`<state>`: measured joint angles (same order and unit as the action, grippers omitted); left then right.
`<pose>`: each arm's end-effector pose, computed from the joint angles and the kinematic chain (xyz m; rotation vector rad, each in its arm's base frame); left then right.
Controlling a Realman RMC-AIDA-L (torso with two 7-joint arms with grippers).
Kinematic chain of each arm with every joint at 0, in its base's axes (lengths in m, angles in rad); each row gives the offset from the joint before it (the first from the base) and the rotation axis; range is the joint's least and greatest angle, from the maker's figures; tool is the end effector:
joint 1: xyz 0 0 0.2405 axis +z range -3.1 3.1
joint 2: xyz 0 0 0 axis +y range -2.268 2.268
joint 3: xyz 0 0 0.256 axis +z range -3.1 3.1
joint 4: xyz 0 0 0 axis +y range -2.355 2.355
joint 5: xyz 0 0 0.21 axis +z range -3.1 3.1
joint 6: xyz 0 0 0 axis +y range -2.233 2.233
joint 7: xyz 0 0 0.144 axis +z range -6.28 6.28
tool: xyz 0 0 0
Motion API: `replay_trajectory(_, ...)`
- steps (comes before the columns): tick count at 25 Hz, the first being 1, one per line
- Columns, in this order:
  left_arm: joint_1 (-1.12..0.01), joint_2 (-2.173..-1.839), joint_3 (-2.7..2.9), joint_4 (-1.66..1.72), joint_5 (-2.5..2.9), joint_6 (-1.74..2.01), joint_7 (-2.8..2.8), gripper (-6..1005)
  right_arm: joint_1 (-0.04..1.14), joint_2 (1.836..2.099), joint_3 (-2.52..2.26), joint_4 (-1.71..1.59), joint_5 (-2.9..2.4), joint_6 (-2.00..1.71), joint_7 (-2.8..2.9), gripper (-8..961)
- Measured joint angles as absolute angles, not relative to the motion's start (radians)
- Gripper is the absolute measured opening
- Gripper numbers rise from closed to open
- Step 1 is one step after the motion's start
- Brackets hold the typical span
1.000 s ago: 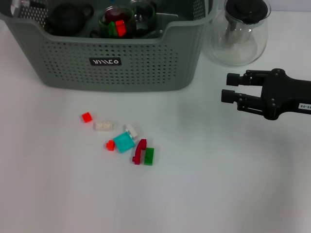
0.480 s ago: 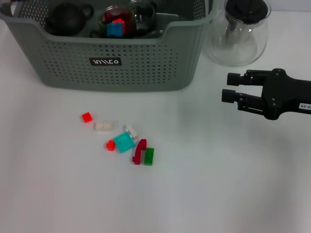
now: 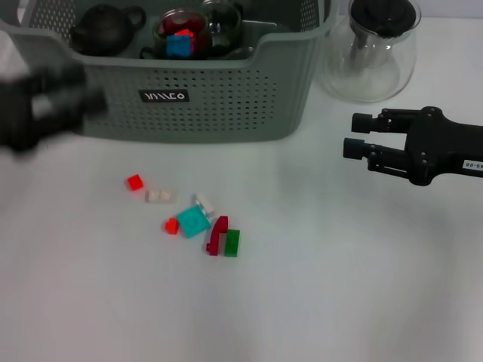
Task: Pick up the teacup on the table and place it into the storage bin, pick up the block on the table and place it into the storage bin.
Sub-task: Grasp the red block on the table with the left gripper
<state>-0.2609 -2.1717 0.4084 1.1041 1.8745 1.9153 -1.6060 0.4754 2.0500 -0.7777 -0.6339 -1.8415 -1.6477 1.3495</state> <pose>-0.2822 0.2500 0.0872 -2.4420 -0.7299 -0.9648 0.2589 0.3127 0.0069 -2.7469 0.5849 0.8680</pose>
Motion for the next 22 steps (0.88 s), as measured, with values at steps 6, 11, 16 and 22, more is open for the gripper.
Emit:
replay_trajectory(6,-0.205,-2.176,0.351,0.839,2.020,1.845,-1.154,639,0.475,2.052,-0.778,-0.634,-1.842,-1.635,1.350,505)
replay_trajectory(11,-0.260,-2.168,0.335,0.683,2.111,1.633,-0.999,610,0.476,2.056,-0.778,-0.633,-1.842,-1.631,1.359,505)
replay_trajectory(16,-0.313,-2.163,0.327,0.609,2.120,1.464,-0.911,564,0.471,2.057,-0.778,-0.633,-1.842,-1.629,1.361,504)
replay_trajectory(22,-0.347,-2.167,0.330,0.542,2.117,1.339,-0.834,481,0.466,2.057,-0.778,-0.633,-1.842,-1.629,1.361,504)
